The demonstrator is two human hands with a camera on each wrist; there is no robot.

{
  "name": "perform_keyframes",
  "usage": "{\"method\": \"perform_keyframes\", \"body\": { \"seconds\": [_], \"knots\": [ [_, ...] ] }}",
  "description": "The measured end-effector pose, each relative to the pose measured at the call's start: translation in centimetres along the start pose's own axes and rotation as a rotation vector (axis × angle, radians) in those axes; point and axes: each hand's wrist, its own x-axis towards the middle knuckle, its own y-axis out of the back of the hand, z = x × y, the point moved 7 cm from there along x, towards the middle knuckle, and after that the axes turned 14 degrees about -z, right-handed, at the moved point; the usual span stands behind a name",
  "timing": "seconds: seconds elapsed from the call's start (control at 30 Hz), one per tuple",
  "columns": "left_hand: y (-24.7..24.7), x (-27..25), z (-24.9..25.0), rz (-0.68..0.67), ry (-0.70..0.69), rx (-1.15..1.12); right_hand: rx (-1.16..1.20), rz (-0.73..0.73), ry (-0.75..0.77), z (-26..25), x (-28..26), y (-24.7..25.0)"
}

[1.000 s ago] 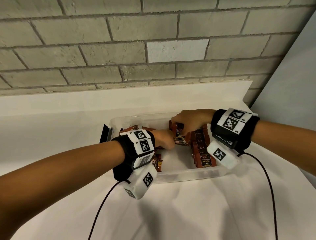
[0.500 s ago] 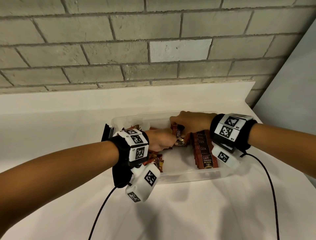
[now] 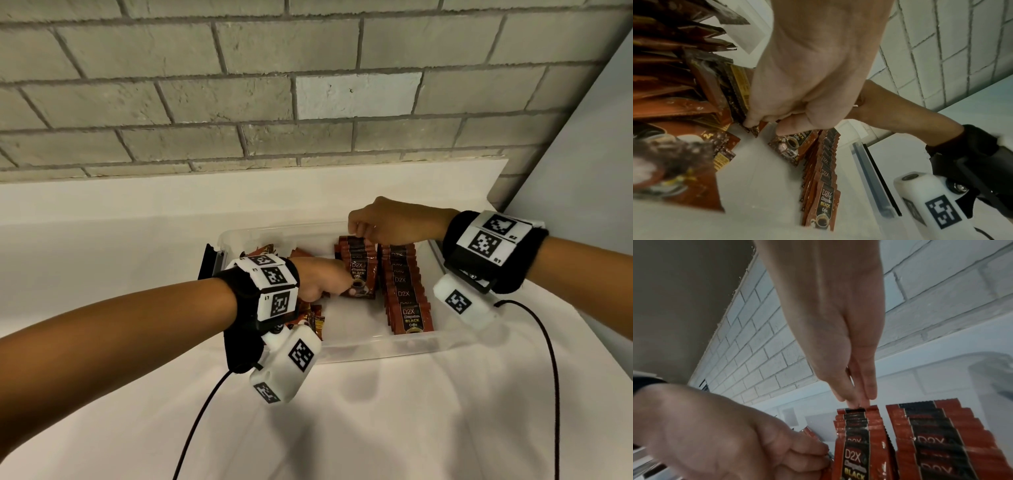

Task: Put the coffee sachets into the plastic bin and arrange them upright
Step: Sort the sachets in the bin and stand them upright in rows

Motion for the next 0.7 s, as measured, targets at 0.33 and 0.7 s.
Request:
{"method": "perform_keyframes", "body": {
  "seconds": [0.33,0.7],
  "knots": [
    [0.3,-0.7,1.4,0.122,-0.037,0.088,-0.020,-0.022,-0.110,1.6,0.0,-1.1],
    [0.3,-0.8,1.6,0.119,-0.067,-0.003,0.039,0.039,-0.126,1.7,-0.4,-0.4]
  ]
}}
